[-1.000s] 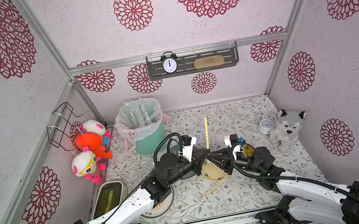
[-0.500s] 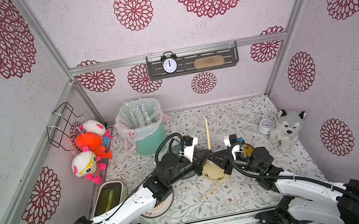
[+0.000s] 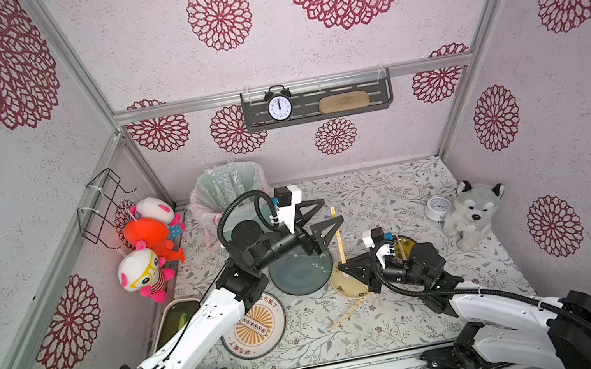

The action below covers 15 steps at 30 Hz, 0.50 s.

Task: Remove the packaging of disposable chopsticks
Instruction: Pick up the disposable chopsticks from the center of the board, then remove the packet bag from the disposable chopsticks.

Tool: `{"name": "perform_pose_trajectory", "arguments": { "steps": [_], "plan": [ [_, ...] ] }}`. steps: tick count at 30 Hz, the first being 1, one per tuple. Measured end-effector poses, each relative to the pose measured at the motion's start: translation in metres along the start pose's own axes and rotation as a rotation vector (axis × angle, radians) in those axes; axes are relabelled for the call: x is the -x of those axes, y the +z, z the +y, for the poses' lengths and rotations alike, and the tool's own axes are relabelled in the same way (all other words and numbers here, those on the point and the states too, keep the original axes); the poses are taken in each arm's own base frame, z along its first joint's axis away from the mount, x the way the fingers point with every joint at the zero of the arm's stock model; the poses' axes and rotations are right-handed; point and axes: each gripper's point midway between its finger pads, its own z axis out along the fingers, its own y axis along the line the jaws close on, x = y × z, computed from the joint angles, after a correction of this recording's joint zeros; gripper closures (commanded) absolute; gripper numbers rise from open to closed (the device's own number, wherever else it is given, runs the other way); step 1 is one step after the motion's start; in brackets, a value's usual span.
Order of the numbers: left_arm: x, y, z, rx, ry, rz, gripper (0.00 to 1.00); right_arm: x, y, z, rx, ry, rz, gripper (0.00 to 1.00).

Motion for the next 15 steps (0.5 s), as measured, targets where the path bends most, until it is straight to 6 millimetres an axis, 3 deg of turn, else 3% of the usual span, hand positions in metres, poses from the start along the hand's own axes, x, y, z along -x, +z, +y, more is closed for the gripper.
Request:
{"name": "perform_pose_trajectory", "arguments": {
  "steps": [1,2,6,9,11,12,15],
  "plan": [
    [-0.002,0.003,0.001,-0.013,-0.001,0.004,0.8,-0.001,0.0,0.0,0.004,0.001,0.003,1.0],
    [-0.006,0.006,0.002,-0.026,-0.008,0.013,0.84,-0.002,0.001,0.0,0.007,0.001,0.005,1.0],
    [-0.027,0.013,0.012,-0.037,-0.045,0.052,0.79,-0.003,0.001,0.0,0.012,0.004,0.011,1.0],
    [-0.031,0.012,0.012,-0.046,-0.057,0.058,0.78,-0.004,0.001,0.001,0.014,0.004,0.012,1.0],
    [-0.03,0.012,0.01,-0.058,-0.058,0.053,0.86,-0.003,0.002,0.002,0.021,0.0,0.009,1.0],
    [-0.029,0.012,0.009,-0.063,-0.059,0.05,0.97,-0.003,0.002,0.002,0.023,-0.001,0.008,1.0],
    [-0.03,0.012,0.002,-0.095,-0.089,0.047,1.0,-0.004,0.002,-0.004,0.005,-0.009,0.01,1.0]
  ]
}}
